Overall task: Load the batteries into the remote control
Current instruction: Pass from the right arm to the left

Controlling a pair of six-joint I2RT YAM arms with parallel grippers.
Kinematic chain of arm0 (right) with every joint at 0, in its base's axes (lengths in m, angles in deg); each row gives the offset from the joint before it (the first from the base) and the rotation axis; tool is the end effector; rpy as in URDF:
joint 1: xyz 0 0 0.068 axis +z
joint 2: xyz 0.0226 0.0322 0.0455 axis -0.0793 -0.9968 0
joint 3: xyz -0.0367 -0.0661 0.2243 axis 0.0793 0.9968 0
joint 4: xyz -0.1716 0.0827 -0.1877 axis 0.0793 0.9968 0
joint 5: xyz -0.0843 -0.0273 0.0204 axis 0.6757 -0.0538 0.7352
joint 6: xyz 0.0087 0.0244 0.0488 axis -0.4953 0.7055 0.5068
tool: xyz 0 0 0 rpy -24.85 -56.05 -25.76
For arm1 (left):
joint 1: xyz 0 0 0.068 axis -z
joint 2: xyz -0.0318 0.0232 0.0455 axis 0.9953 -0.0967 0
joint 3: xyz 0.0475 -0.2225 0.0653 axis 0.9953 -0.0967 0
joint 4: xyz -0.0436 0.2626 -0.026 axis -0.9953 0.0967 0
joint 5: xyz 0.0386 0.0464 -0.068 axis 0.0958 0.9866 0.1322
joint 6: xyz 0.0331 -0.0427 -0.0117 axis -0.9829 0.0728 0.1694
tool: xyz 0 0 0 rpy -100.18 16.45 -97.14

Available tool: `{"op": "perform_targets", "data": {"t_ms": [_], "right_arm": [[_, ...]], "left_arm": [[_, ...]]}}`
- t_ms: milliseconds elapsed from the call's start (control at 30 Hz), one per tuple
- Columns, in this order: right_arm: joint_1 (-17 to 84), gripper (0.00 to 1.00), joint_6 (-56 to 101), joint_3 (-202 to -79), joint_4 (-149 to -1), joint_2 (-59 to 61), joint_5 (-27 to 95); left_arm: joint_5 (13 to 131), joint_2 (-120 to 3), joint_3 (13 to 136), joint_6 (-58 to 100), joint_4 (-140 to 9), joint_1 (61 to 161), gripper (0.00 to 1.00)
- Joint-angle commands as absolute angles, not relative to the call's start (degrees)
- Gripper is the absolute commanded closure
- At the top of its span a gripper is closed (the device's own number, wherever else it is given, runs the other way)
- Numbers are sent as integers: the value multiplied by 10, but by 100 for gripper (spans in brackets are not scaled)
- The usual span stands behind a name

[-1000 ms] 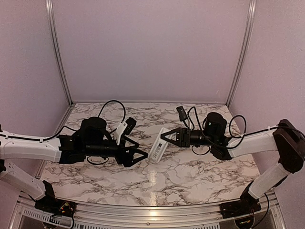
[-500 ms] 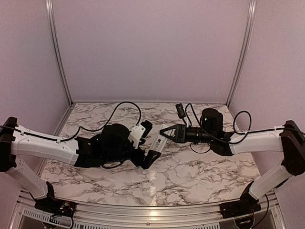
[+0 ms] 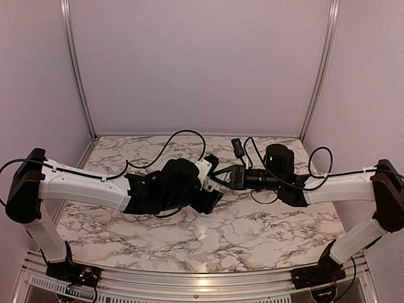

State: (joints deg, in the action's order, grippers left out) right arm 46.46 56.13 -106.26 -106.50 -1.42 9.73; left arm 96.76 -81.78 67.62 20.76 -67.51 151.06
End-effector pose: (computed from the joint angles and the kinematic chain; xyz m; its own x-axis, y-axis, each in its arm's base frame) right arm 0.2286 0.2319 0.1941 -0.7293 0.0857 -0.6788 -0.6300 0.3028 0.7151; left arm 0.1658 -0.3563 0.1959 -0.3480 0.3119 -0.8841 0.7246 0.6879 -0.0425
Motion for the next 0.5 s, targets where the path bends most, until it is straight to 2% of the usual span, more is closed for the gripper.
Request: {"op": "perform_targets", "data": {"t_ms": [0,167,200,267,300,333,367,467], "right_arm": [[470,100,563,-1089,-1052,-5,103],[470,100,559,-1089,-1046,1,102],[470,97,559,-1089,-1045,3,101],[467,86,556,-1090,-1045,6,94],[466,73,553,-1091,-1044,8,90],[461,68,549,-1092,-1044,11,82],[455,59,546,-1093,-1049,13,69],[429,45,551,-1081,-1099,25,11]], "left_arm": [[977,-831,696,218,-633,1510,33],[967,-819,687,222,-636,1505,56],[959,-816,684,222,-639,1502,59],[932,-808,676,225,-646,1495,61],[893,-802,669,222,-660,1489,62],[871,-792,659,222,-673,1483,64],[828,-782,647,222,-694,1478,65],[731,-747,615,219,-742,1465,66]]}}
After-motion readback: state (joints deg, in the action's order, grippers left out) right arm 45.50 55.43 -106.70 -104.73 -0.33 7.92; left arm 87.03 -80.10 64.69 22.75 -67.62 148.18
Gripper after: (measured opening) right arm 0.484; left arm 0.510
